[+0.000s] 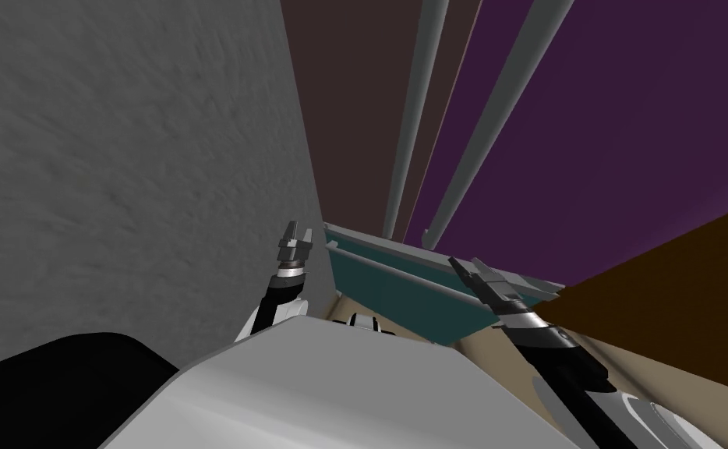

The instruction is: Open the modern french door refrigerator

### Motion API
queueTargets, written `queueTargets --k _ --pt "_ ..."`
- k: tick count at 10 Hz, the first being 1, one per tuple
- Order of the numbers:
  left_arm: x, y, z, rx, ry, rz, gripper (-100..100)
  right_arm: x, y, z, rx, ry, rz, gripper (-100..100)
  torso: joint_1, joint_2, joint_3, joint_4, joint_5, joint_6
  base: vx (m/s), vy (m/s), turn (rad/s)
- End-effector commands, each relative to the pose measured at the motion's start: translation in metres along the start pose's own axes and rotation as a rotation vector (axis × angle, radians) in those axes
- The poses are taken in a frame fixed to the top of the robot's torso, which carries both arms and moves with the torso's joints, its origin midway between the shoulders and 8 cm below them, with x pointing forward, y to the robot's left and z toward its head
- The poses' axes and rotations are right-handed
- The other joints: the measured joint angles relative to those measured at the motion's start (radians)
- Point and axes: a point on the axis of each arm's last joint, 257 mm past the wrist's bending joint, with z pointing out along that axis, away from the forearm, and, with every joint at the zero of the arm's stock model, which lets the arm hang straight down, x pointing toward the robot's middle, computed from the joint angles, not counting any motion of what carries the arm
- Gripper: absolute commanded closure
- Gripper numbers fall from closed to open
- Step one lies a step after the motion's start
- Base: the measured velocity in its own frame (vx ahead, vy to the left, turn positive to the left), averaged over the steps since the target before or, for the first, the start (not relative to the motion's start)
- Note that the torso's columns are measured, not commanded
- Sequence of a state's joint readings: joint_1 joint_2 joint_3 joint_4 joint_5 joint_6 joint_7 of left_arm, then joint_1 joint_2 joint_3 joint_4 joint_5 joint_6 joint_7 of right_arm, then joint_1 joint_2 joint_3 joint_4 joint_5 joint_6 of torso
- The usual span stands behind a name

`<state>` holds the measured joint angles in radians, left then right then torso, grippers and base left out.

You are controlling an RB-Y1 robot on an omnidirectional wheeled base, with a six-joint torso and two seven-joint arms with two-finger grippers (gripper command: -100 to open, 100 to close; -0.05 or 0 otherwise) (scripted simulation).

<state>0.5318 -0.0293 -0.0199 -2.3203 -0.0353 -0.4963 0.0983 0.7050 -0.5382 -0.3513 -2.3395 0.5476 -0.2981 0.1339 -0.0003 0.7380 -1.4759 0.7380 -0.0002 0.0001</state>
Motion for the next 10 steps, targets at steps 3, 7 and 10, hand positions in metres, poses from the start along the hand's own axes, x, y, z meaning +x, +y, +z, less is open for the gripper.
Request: queueTargets --k 3,7,10 --pt "0.0 0.0 0.0 0.0 0.0 0.0 0 0.0 -0.014 -0.001 -0.005 0.082 -0.249 -100 0.002 0.0 0.0 0.0 0.001 0.0 0.048 0.132 -0.055" --pt "0.0 0.0 0.0 0.0 0.0 0.0 0 -0.004 -0.026 0.0 -0.024 0.15 -0.503 -100 0.003 -0.001 -0.001 0.0 0.001 0.0 0.043 0.102 -0.059" --pt "0.0 0.0 0.0 0.0 0.0 0.0 0 -0.009 -0.032 0.002 -0.044 0.183 -0.663 -100 0.0 0.0 0.0 0.0 0.0 0.0 0.04 0.118 -0.059"
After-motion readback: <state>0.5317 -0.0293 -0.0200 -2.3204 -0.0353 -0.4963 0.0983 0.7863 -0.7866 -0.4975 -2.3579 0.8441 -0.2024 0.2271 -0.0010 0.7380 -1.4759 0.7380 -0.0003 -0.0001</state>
